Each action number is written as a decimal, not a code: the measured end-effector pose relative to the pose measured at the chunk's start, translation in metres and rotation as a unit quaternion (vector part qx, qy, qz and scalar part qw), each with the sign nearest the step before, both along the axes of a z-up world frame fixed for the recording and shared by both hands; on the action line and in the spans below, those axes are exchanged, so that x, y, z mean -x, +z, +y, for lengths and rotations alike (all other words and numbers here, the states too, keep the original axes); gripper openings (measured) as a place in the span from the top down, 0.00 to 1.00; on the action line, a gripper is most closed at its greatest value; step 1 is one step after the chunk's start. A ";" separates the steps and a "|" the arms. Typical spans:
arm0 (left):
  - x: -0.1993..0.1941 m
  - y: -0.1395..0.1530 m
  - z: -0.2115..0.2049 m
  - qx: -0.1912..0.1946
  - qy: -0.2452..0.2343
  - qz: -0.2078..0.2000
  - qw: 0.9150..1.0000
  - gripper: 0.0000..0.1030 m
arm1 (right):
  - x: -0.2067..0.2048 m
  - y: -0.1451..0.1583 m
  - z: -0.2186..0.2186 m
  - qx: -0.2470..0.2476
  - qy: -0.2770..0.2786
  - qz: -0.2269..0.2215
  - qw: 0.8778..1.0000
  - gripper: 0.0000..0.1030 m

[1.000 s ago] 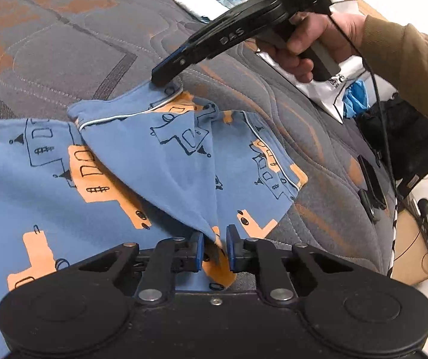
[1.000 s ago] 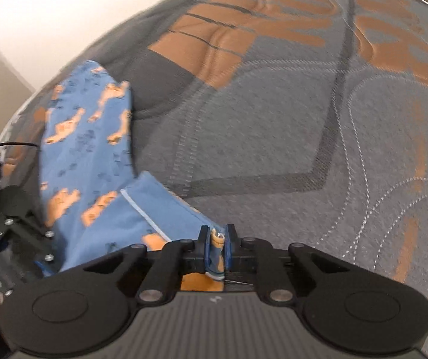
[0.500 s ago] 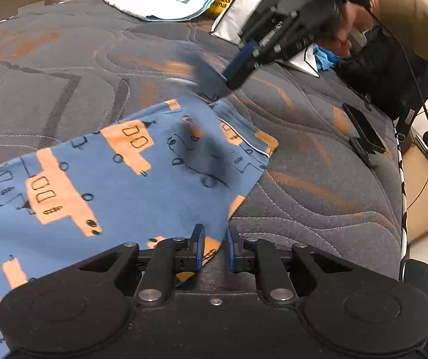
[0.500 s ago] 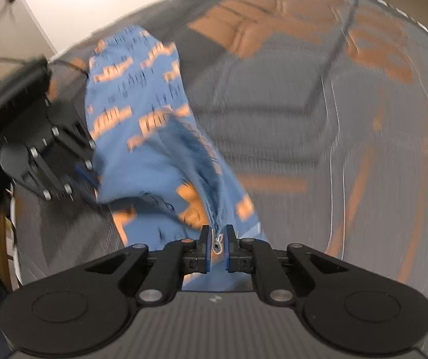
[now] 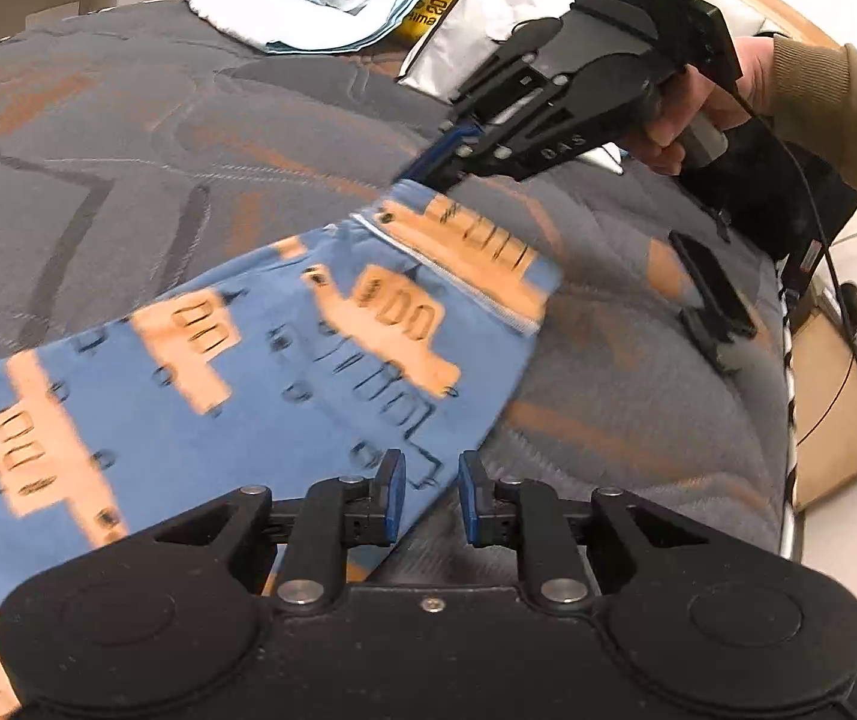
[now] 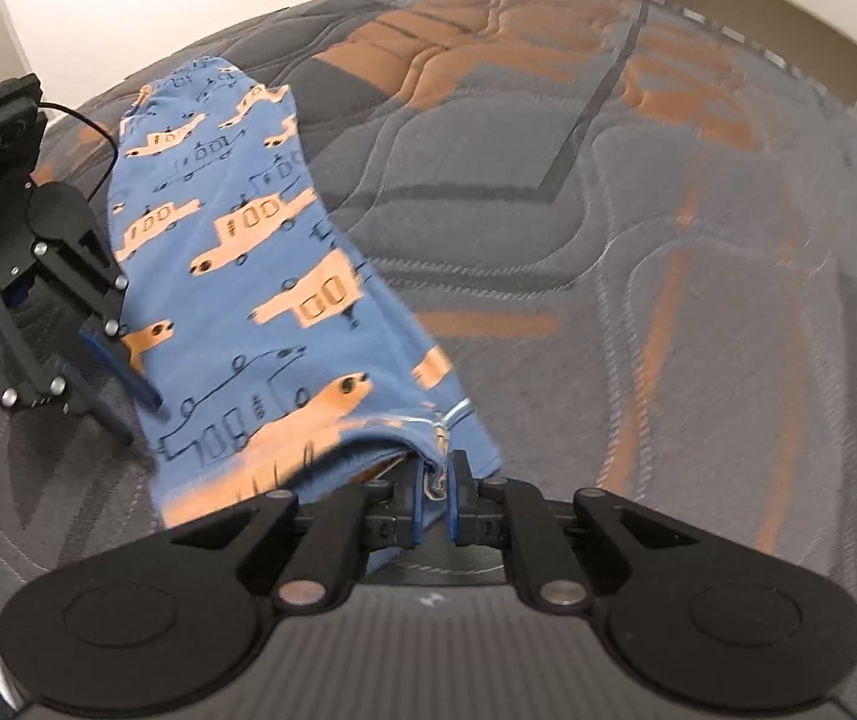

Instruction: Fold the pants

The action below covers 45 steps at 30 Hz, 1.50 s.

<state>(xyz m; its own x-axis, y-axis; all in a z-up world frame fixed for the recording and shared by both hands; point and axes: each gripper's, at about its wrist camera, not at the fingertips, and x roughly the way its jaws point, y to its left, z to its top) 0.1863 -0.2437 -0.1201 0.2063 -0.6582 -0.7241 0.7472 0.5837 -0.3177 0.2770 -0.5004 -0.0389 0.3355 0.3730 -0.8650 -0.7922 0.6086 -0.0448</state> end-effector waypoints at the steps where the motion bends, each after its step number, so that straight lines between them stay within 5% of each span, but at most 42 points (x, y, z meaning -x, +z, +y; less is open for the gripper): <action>1: -0.001 0.000 -0.006 0.004 -0.001 0.001 1.000 0.81 | -0.001 0.003 0.000 0.007 0.000 -0.011 1.000 0.98; 5: -0.005 0.000 -0.033 0.010 -0.007 -0.003 1.000 0.80 | -0.009 0.010 -0.003 0.029 -0.003 -0.033 0.999 0.99; 9: -0.008 -0.006 -0.047 0.004 -0.006 -0.003 1.000 0.80 | -0.010 -0.003 -0.005 0.024 -0.018 0.003 1.000 0.95; 13: -0.001 -0.004 -0.043 -0.007 -0.018 -0.023 1.000 0.80 | -0.003 -0.005 -0.031 -0.062 -0.090 0.035 0.993 0.46; 16: -0.002 -0.007 -0.039 -0.012 -0.015 -0.022 1.000 0.79 | -0.001 -0.015 -0.049 -0.140 -0.149 0.083 0.975 0.46; 20: -0.004 -0.010 -0.037 -0.014 -0.007 -0.016 1.000 0.76 | 0.005 -0.036 -0.036 -0.133 -0.153 0.098 0.974 0.59; 22: -0.004 -0.010 -0.038 -0.017 -0.007 -0.017 1.000 0.74 | 0.008 -0.038 -0.030 -0.135 -0.144 0.086 0.977 0.79; 24: -0.004 -0.010 -0.039 -0.018 -0.006 -0.019 1.000 0.72 | 0.010 -0.035 -0.025 -0.131 -0.133 0.070 0.980 0.86; 30: -0.008 -0.009 -0.042 -0.017 0.000 -0.027 0.999 0.70 | 0.007 -0.013 -0.042 -0.171 -0.157 0.040 0.972 0.92; 39: -0.007 -0.002 -0.028 -0.025 0.016 -0.041 0.999 0.65 | 0.013 -0.035 -0.045 -0.138 -0.195 0.058 0.969 0.91; 42: 0.001 0.010 0.004 -0.047 0.019 -0.084 0.995 0.52 | 0.023 -0.015 -0.047 -0.147 -0.197 0.035 0.969 0.82; 45: 0.002 0.018 0.051 -0.075 0.044 -0.107 0.990 0.45 | 0.025 0.008 -0.024 -0.164 -0.163 0.017 0.973 0.54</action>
